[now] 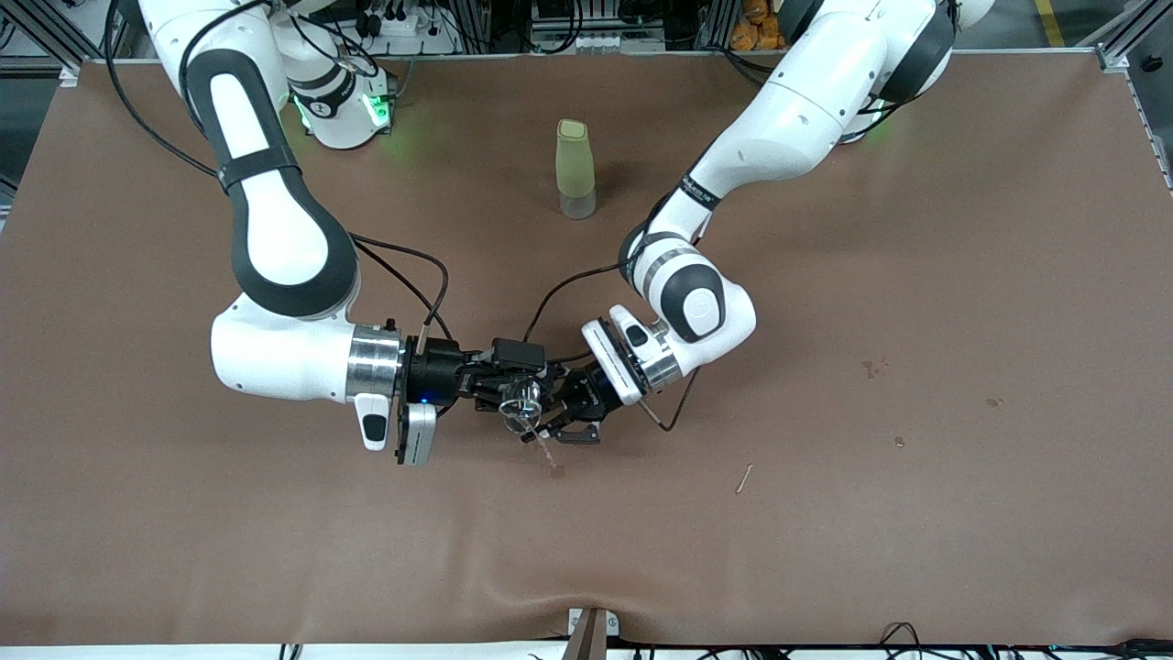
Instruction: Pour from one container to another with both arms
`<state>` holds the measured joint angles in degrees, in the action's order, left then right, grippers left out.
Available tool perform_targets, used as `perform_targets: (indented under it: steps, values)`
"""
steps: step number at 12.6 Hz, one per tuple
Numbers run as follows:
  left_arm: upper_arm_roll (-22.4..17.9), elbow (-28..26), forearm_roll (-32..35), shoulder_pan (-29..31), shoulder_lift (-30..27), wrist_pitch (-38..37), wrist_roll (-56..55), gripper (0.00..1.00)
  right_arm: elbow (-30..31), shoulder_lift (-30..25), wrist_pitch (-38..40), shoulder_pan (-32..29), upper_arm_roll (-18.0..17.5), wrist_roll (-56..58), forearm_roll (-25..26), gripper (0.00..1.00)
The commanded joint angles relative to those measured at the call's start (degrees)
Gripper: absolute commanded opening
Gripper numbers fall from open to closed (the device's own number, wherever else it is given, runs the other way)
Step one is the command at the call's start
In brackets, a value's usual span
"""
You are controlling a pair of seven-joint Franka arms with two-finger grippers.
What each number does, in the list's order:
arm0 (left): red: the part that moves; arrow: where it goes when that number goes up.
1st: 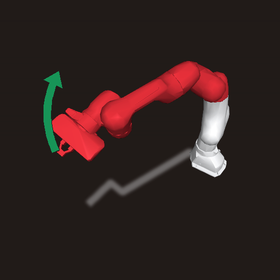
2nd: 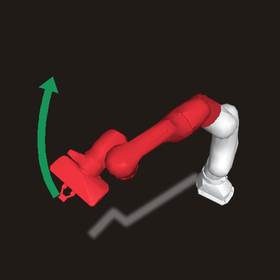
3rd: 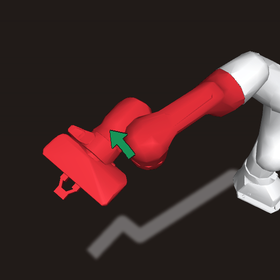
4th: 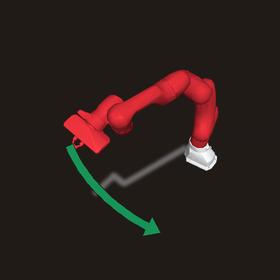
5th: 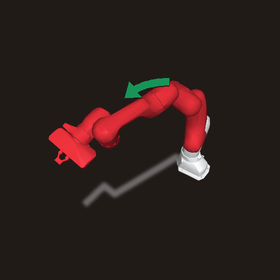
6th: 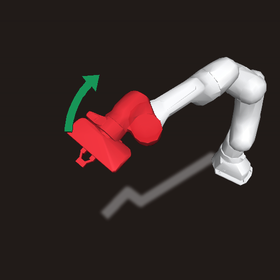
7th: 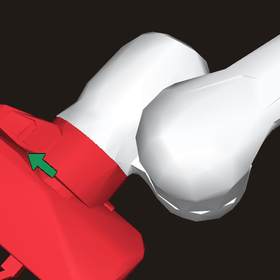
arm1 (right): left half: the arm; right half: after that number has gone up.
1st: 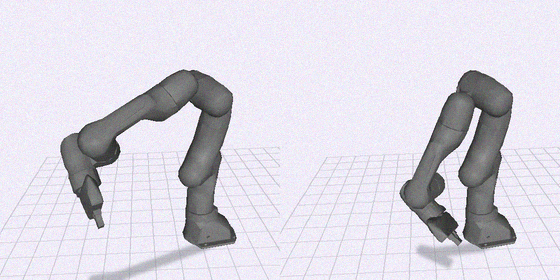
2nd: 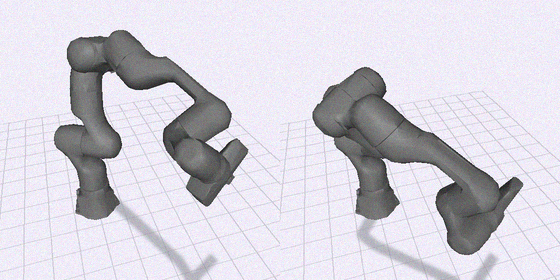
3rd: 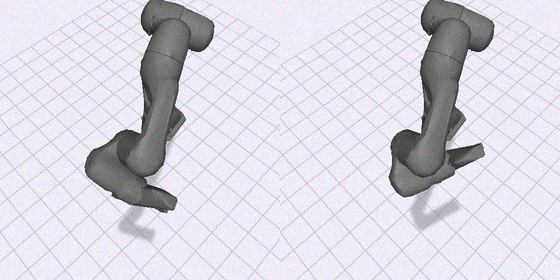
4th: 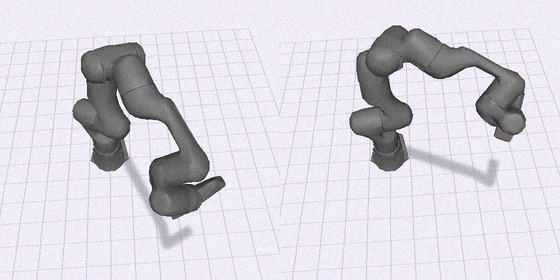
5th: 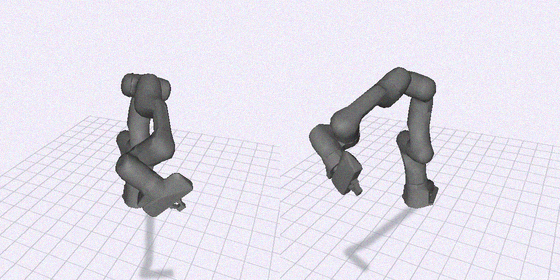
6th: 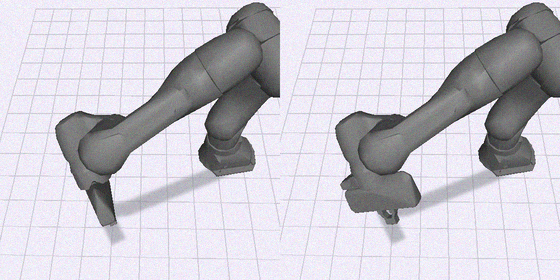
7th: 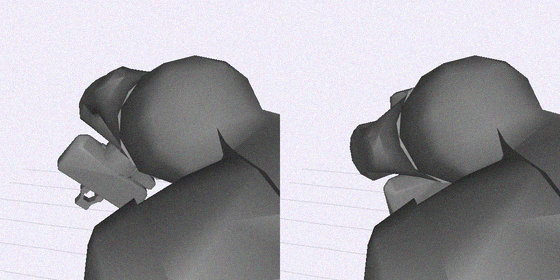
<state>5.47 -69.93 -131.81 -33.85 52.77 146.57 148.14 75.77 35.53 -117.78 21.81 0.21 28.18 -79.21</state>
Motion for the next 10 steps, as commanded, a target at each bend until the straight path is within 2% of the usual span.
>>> perform_targets:
  steps: [1, 10]
  values:
    - [-0.2, -0.4, -1.7, 0.4, -0.3, 0.3, 1.1, 0.00, -0.7, 0.5, 0.2, 0.0, 0.1, -1.5, -0.7, 0.00]
    - [-0.2, -0.3, -1.7, 0.6, -0.2, 0.3, 0.4, 0.00, 1.5, -0.2, 2.0, -0.1, 0.0, -7.3, -1.4, 0.00]
